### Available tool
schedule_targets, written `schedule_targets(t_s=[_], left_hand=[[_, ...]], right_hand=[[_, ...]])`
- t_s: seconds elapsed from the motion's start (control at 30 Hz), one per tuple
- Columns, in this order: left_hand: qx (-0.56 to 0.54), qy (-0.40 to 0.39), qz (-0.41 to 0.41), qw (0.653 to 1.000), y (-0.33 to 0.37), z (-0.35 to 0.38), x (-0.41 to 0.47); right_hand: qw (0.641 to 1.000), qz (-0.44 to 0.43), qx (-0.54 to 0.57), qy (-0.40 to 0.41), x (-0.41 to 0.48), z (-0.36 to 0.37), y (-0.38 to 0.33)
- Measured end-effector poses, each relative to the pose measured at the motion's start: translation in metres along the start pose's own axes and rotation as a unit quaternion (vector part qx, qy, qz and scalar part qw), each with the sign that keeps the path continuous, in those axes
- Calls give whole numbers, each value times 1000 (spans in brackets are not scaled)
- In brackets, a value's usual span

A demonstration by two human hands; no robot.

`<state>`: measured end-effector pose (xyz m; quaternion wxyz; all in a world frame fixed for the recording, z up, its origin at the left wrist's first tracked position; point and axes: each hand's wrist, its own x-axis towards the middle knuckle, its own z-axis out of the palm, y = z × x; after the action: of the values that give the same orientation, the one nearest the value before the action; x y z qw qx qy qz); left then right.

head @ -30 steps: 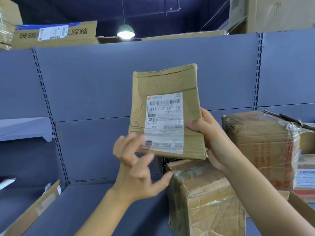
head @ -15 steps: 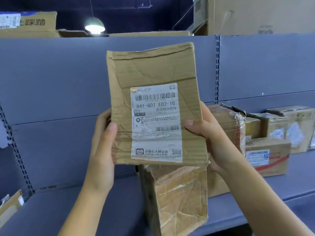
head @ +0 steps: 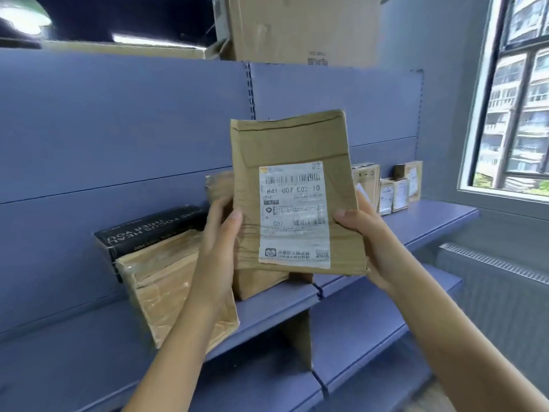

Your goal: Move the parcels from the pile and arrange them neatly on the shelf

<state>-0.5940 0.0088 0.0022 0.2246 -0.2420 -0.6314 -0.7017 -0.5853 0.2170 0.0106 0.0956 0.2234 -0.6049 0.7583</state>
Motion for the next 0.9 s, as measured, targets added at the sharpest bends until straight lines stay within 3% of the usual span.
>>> schedule_targets(t_s=[0.47,0.9], left_hand=[[-46,-245,-142,958,-31,243,-108],[-57,-299,-156,940,-103,341,-61]], right_hand=[[966,60,-51,246,-217,-186,-55],[942,75,-82,316,-191,-286,-45]])
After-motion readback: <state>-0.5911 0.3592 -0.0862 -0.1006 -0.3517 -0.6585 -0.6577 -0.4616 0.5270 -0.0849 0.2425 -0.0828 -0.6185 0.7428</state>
